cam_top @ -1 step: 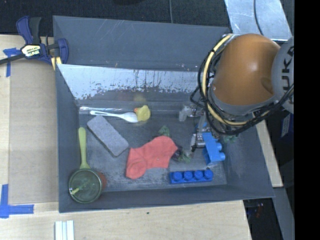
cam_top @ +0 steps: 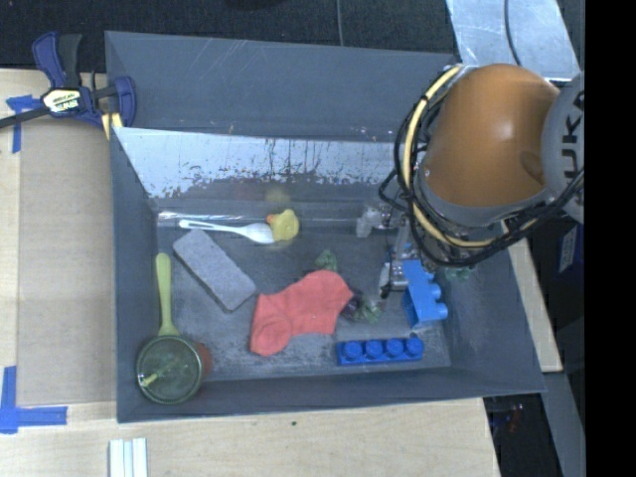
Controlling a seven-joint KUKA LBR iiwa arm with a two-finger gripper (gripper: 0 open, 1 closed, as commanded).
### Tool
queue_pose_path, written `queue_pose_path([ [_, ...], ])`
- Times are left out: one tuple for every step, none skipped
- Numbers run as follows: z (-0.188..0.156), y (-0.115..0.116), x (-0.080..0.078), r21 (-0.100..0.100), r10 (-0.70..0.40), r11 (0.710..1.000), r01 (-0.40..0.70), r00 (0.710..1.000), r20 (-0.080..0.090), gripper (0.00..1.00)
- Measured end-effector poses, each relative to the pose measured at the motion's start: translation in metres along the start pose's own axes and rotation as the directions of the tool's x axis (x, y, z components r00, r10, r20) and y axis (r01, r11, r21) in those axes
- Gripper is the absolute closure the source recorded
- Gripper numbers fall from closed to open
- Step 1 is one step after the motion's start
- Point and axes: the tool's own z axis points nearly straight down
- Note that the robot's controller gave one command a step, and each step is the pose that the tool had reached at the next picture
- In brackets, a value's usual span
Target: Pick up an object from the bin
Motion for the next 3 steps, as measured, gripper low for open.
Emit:
queue_pose_path([
  [0.088, -0.026, 0.024, 0.001, -0.127, 0.992, 0.127, 0.992, 0.003, 0.0],
  [0.083, -0.038, 0.037, 0.001, -0.164, 0.986, 0.164, 0.986, 0.007, 0.0],
  [0.125, -0.044, 0.042, -0.001, -0.309, 0.951, 0.309, 0.951, -0.003, 0.0],
])
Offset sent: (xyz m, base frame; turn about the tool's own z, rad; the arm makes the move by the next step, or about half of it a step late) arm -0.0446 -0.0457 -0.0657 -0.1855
